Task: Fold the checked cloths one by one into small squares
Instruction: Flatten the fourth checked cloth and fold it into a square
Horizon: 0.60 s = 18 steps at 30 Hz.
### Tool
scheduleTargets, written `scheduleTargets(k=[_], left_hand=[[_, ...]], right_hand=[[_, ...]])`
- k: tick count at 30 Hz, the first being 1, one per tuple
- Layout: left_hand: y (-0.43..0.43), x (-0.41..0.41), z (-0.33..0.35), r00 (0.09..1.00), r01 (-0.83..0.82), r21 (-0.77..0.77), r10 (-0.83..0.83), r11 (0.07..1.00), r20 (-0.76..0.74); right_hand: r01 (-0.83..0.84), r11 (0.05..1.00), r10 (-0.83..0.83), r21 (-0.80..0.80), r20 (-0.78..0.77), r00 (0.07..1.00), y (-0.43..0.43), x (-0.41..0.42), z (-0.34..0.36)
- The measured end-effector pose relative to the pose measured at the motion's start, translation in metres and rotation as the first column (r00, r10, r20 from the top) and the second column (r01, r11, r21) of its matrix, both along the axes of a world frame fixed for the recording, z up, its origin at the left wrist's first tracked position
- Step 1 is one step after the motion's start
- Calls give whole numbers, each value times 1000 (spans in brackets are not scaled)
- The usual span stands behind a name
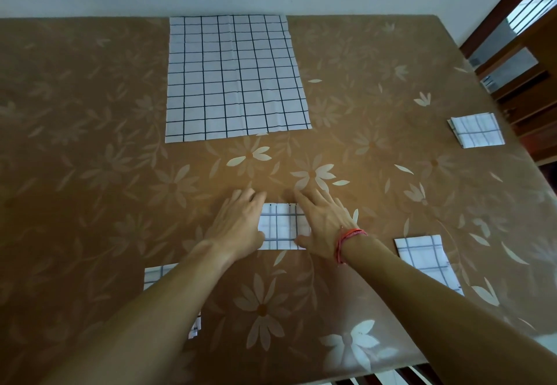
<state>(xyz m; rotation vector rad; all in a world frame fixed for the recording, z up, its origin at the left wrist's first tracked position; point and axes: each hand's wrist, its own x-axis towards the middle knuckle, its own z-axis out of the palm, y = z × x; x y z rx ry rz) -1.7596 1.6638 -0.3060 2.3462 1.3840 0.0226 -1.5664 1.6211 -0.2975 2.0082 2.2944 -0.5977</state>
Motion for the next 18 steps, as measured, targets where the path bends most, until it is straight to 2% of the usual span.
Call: scheduleTargets(k=[4, 6, 12, 18], left_hand=[[2, 6, 1, 998, -54, -45, 55, 998, 33], [0, 8, 4, 989, -91, -106, 102, 990, 110], [-6, 7, 13, 878, -235, -259, 319, 937, 357], [-17, 3, 28, 784, -317, -327, 440, 891, 439]], right_hand=[[29, 999, -30, -41, -12, 999, 11, -3, -4], [40, 997, -40, -65, -11, 999, 15, -5, -3], [61, 991, -64, -122, -18, 998, 14, -8, 10], [109, 990, -121, -91, -137, 983, 8, -11, 31]])
